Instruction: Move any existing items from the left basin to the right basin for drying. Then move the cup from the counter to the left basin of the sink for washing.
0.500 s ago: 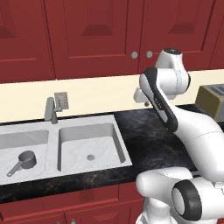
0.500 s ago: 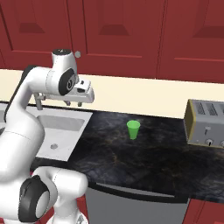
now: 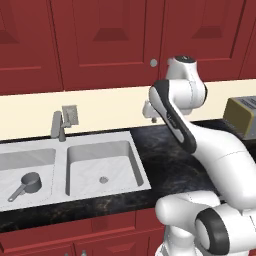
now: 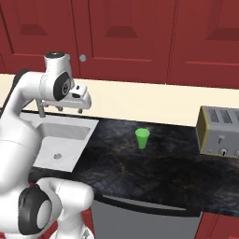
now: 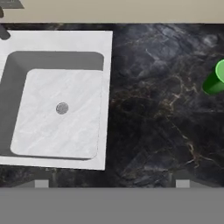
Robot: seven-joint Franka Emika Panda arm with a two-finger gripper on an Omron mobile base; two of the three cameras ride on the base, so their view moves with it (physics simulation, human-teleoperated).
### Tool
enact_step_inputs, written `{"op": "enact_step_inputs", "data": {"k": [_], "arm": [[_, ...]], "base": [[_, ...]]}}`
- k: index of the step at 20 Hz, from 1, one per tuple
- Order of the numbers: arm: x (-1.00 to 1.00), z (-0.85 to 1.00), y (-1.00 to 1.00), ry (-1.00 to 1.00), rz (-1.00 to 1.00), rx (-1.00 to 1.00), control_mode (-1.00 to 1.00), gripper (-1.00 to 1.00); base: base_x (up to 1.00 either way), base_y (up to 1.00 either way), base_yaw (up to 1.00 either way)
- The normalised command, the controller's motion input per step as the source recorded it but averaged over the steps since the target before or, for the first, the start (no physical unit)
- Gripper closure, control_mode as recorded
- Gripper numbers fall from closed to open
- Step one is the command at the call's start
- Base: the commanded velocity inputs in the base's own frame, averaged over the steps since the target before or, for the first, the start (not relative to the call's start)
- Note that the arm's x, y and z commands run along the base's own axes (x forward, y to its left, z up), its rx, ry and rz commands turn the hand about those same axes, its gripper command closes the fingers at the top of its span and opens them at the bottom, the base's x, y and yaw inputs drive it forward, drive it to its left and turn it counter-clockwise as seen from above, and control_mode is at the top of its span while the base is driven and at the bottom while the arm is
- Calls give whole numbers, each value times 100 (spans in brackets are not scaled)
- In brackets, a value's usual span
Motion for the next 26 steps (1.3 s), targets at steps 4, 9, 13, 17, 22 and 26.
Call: {"op": "enact_step_inputs", "data": {"k": [4, 9, 13, 17, 22, 26], "arm": [[0, 0, 56, 0, -4, 0, -100, -100], [0, -1, 70, 2, -3, 0, -100, -100], [0, -6, 76, 3, -2, 0, -100, -100], [0, -12, 76, 3, -1, 0, -100, -100], [-2, -14, 77, 2, 0, 0, -100, -100], [-11, -13, 72, 1, 0, 0, -100, -100]], "base": [[0, 0, 0], [0, 0, 0], [0, 0, 0], [0, 0, 0], [0, 0, 0], [0, 0, 0]]}}
